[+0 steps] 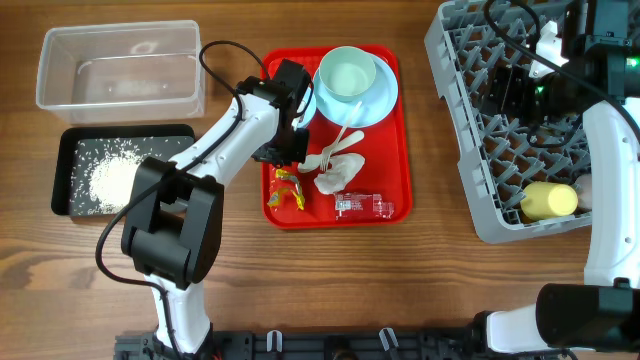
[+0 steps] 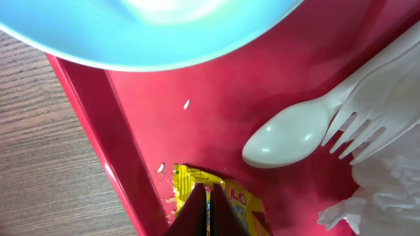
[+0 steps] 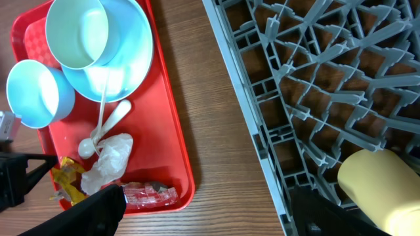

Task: Sort waste into correct bins and load items into the dishwasher rack
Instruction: 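Reach the left gripper to the yellow snack wrapper and grasp it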

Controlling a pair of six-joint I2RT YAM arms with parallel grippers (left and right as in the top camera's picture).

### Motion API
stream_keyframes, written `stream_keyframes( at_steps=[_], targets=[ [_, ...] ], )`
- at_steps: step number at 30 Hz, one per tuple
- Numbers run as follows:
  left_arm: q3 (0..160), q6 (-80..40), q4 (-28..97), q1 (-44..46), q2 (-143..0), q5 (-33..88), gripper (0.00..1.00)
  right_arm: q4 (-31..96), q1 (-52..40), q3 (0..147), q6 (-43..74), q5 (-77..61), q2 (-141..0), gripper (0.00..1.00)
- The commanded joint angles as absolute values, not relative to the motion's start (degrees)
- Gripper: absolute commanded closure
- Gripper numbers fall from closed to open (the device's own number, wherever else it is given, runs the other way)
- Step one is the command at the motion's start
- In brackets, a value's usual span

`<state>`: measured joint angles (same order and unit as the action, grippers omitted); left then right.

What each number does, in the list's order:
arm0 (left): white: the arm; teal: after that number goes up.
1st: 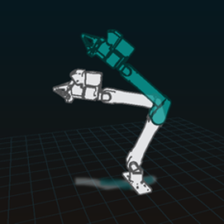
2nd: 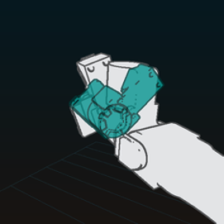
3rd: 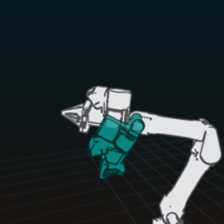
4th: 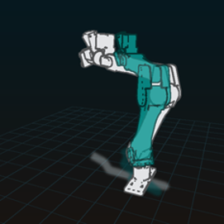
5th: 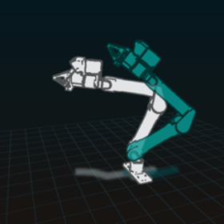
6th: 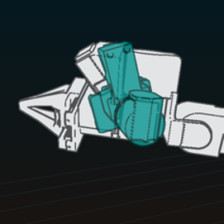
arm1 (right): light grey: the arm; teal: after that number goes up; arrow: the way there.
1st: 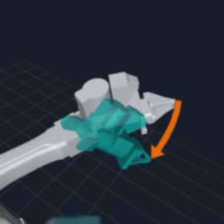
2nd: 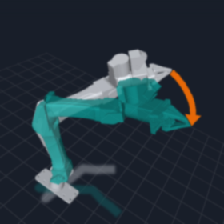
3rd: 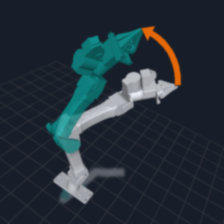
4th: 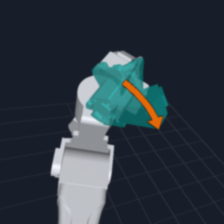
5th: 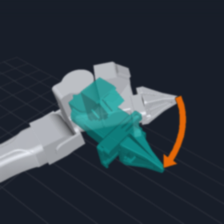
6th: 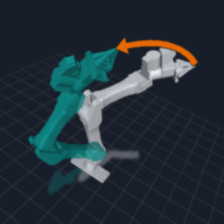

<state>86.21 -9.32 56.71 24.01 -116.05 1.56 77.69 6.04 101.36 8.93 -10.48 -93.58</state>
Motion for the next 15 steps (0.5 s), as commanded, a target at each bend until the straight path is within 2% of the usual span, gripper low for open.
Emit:
stream_keyframes(
  at_steps=[1,2,3,4,6,8,11,15],
  targets=[
    [86.39,-9.43,58.7,24.1,-115.44,2.0,0.96,77.6,5.96,100.79,8.97,-11.0,-94.32,0.14],
    [86.72,-9.43,59.7,24.12,-114.83,2.83,0.96,77.54,5.96,100.79,8.95,-11.0,-94.3,0.14],
    [87.24,-9.43,60.82,24.1,-114.15,3.73,0.87,77.58,5.96,100.79,8.95,-11.0,-94.3,0.15],
    [87.92,-9.43,61.95,24.1,-113.38,4.49,0.62,77.62,5.96,100.79,8.95,-11.03,-94.3,0.14],
    [89.34,-10.17,63.68,24.12,-111.87,5.15,0.31,77.54,5.96,100.79,8.93,-11.0,-94.37,0.14],
    [90.04,-12.21,64.36,24.12,-109.82,5.32,0.13,77.6,5.96,100.79,8.93,-11.0,-94.41,0.14],
    [90.04,-14.9,65.39,24.12,-107.79,5.69,0.09,77.65,5.96,100.79,7.81,-11.05,-94.41,0.14],
    [89.69,-21.67,69.67,25.26,-107.9,7.05,0.1,78.22,5.96,100.79,7.46,-10.9,-94.54,0.15]
  ],
)
